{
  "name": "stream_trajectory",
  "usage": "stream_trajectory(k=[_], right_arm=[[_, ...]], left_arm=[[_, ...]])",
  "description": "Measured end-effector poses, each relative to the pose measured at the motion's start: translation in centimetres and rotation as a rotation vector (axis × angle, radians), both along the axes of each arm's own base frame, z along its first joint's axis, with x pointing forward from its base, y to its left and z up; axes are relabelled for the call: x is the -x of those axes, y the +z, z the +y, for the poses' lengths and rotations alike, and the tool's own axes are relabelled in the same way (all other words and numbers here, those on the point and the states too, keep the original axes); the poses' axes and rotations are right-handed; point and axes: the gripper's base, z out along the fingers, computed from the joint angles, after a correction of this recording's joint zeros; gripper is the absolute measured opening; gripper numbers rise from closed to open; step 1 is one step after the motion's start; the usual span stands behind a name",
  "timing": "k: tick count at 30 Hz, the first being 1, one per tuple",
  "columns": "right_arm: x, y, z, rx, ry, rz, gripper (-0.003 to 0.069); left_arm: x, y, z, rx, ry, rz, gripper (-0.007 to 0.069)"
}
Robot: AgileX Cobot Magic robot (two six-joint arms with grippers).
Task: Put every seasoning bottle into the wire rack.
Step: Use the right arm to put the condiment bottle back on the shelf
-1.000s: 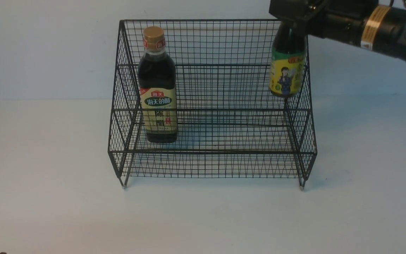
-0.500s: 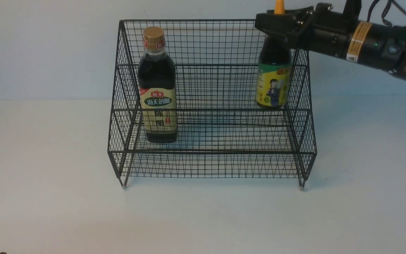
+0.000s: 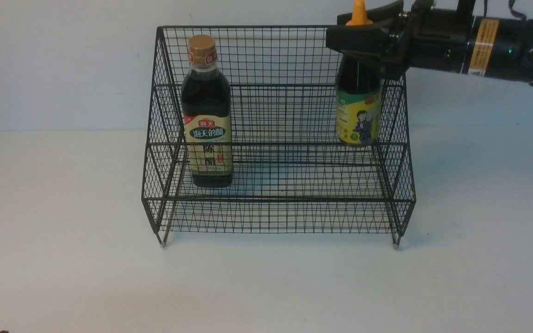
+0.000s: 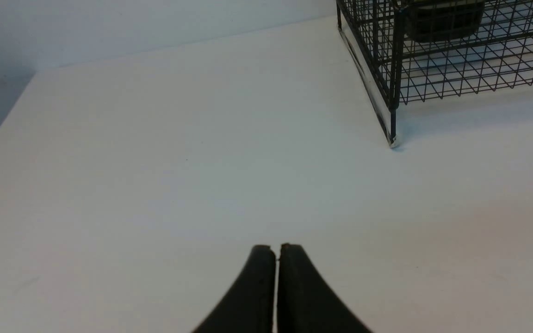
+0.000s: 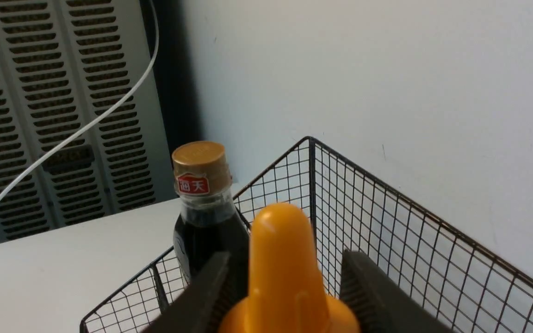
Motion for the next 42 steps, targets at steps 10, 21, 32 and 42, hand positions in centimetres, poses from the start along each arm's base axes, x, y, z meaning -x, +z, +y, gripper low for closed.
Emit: stream_trajectory(k=[10,21,32,42], right_arm=[[0.0,1.8,-0.8,-0.031,-0.155,0.089,0.0276],[3.8,7.2,-3.3,-0.234,-0.441,0.012,0.0276],[11.5,5.8,-2.9,-0.140,-0.765,-0.034,0.0276],[12.7,-0.1,1.1,-0.076,-0.726,-0.006,0.0276]], left_arm=[[0.0,0.0,0.0,0.000,0.000,0.000,-0.0005],[0.0,0.0,0.0,0.000,0.000,0.000,-0.0005],[0.0,0.0,0.0,0.000,0.000,0.000,-0.0005],[0.0,0.0,0.0,0.000,0.000,0.000,-0.0005]])
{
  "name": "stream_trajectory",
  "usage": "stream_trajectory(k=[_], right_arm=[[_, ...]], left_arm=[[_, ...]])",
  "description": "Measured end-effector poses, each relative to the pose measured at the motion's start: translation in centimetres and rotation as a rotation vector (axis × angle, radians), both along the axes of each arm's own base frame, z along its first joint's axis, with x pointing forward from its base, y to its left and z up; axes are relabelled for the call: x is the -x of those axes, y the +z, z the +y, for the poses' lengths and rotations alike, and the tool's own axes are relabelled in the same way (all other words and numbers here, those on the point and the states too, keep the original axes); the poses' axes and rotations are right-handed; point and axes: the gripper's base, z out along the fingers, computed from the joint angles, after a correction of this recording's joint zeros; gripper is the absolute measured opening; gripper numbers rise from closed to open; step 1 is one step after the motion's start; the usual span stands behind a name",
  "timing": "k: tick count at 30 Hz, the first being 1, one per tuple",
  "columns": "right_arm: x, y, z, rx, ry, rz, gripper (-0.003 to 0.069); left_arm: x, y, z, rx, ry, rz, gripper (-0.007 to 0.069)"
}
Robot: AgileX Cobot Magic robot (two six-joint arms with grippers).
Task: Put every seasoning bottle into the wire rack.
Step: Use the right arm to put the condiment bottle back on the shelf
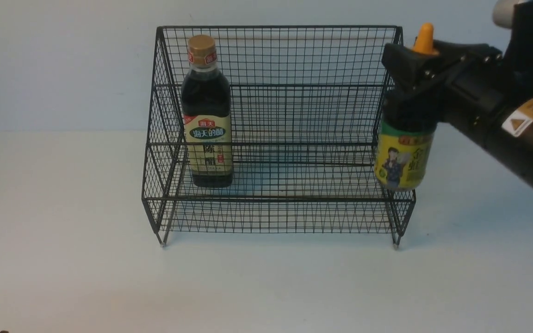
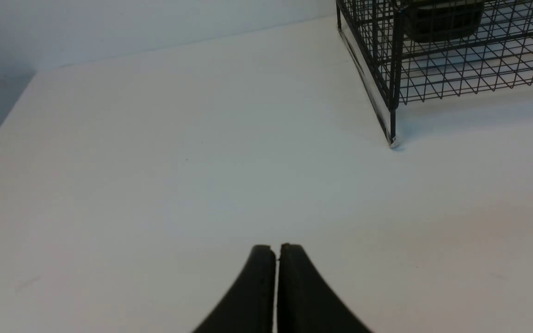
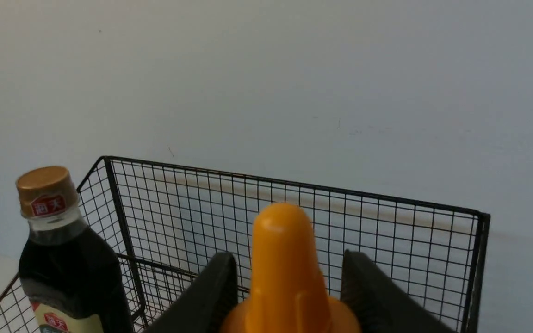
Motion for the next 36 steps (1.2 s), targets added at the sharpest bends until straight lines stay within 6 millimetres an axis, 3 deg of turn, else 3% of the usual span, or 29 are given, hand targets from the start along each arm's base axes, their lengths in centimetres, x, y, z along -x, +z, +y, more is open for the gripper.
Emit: stream_trajectory(k=[8,16,36], right_arm=[[-2.7,-3.5,1.3,-0.051,-0.015,-0.024,0.0276],[-4.0,-6.3,1.9,-0.040,-0.022,-0.002,0.0276],[-4.8,-10.6,2.7,-0.032,-0.010,0.204,0.0276]], left_arm=[[0.0,0.0,0.0,0.000,0.000,0.000,-0.0005],[0.0,0.0,0.0,0.000,0.000,0.000,-0.0005],[0.0,0.0,0.0,0.000,0.000,0.000,-0.0005]])
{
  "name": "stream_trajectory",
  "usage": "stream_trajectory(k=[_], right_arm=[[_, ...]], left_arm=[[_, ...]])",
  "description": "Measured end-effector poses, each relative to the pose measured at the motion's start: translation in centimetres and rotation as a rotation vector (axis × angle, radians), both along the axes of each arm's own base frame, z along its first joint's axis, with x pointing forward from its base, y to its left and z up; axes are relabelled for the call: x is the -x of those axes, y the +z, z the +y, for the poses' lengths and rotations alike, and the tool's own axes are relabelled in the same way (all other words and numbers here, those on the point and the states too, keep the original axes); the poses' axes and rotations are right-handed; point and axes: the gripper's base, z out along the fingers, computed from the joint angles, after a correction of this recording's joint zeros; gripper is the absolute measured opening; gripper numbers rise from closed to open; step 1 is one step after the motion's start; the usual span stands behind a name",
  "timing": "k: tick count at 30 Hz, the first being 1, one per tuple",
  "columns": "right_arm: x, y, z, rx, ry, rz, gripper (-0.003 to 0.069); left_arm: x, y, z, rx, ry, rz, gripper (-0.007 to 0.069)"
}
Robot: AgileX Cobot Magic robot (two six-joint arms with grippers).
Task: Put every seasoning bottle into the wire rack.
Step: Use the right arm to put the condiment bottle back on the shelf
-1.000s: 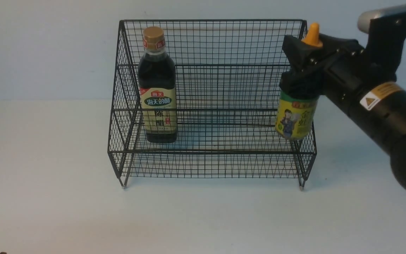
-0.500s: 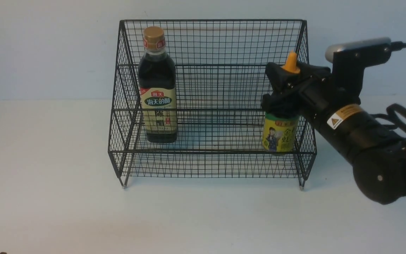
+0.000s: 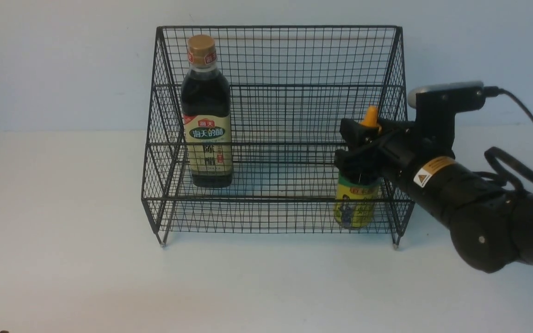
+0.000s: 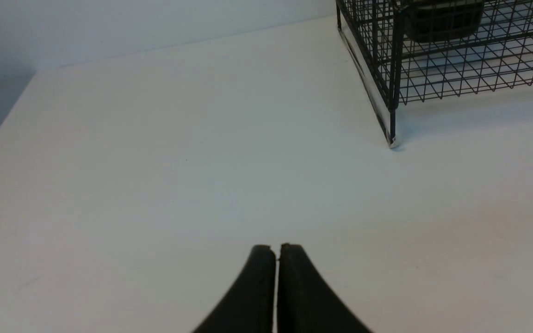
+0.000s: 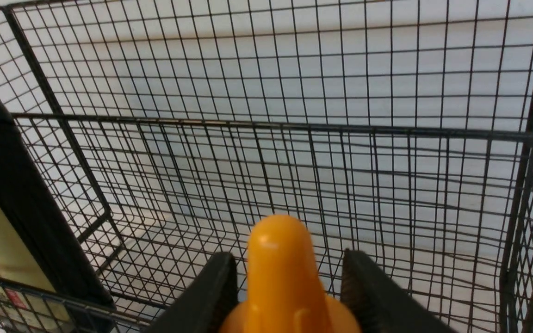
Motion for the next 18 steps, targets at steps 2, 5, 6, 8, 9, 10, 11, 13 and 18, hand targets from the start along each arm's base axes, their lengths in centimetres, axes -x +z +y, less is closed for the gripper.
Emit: stream_trajectory(k=[2,5,6,8,9,10,11,13,18], right_arm=[[0.0,0.0,0.0,0.002,0.003,-0.001,0.0276],[0.0,0.0,0.1,0.003,0.006,-0.002,0.0276],[0.0,0.0,0.1,0.004,0.008,-0.003,0.0279],[0.2,0.3,0.3,0.001,0.018,-0.004,0.0311],[0.5,0.8,0.4,-0.001,0.026,-0.011,0.0346],[0.6,1.1,0.5,0.001,0.030,-0.011,0.0367],[0.7,1.3,0.5,0.001,0.032,-0.015,0.0377],[1.1,2.1,0.4,0.001,0.040,-0.025,0.0423],[2.3,4.6,-0.1,0.035,0.056,-0.037,0.0456]], left_arm=[[0.0,0.0,0.0,0.000,0.000,0.000,-0.0005],[0.0,0.0,0.0,0.000,0.000,0.000,-0.0005],[0.0,0.0,0.0,0.000,0.000,0.000,-0.0005],[0.0,0.0,0.0,0.000,0.000,0.000,-0.0005],[0.0,0.0,0.0,0.000,0.000,0.000,-0.0005],[0.0,0.0,0.0,0.000,0.000,0.000,-0.0005],[0.0,0.0,0.0,0.000,0.000,0.000,-0.0005],[0.0,0.0,0.0,0.000,0.000,0.000,-0.0005],[0.0,0.0,0.0,0.000,0.000,0.000,-0.0005]])
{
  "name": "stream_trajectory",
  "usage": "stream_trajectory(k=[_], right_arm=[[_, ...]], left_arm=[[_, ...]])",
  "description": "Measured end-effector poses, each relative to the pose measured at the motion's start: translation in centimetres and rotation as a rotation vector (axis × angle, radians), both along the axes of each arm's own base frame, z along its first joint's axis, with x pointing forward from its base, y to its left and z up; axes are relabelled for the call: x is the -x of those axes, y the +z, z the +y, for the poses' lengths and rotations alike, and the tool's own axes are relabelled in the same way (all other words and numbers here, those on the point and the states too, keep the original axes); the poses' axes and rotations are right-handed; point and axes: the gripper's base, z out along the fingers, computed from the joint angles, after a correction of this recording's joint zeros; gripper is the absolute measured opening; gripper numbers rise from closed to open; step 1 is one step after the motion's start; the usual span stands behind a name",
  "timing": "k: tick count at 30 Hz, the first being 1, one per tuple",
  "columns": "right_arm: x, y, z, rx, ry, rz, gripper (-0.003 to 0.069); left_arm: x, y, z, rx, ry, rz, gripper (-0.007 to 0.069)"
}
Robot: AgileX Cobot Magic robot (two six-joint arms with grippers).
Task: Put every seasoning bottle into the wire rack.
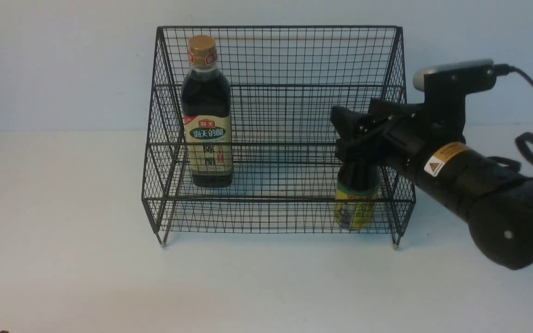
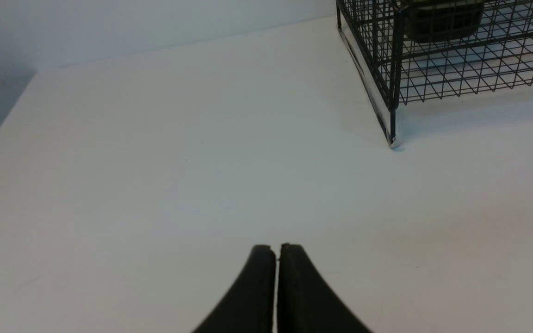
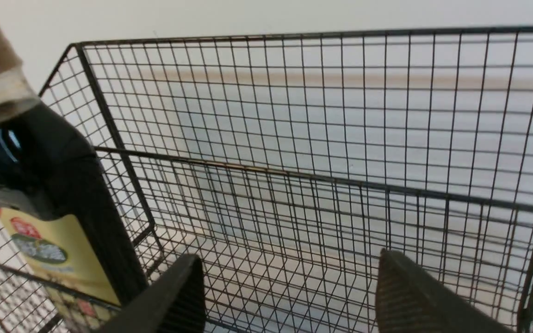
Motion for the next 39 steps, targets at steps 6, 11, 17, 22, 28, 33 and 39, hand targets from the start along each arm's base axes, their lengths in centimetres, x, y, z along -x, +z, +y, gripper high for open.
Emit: stream_trajectory(k=[6,11,17,22,28,33,39], right_arm=[[4.9,7.5,-2.5,0.045,0.027,-0.131,0.0411],[10.6,12.7,-6.1,0.083,0.031,-0.238,0.0197],[18.3,14.8,-11.4,0.066,-0.092,-0.175,-0.0003],[23.3,12.5,-14.6,-0.007,-0.218,-0.173,-0.0014],[26.3,8.4,-15.6,-0.056,-0.224,-0.195,-0.0015],[26.7,5.5,-15.4,-0.066,-0.201,-0.200,-0.0015],[26.4,4.2,-15.0,-0.100,-0.180,-0.238,-0.0015]], left_arm=[[0.0,0.0,0.0,0.000,0.000,0.000,-0.0005],[0.0,0.0,0.0,0.000,0.000,0.000,-0.0005],[0.0,0.0,0.0,0.000,0.000,0.000,-0.0005],[0.0,0.0,0.0,0.000,0.000,0.000,-0.0005],[0.0,0.0,0.0,0.000,0.000,0.000,-0.0005],[0.0,0.0,0.0,0.000,0.000,0.000,-0.0005],[0.0,0.0,0.0,0.000,0.000,0.000,-0.0005]])
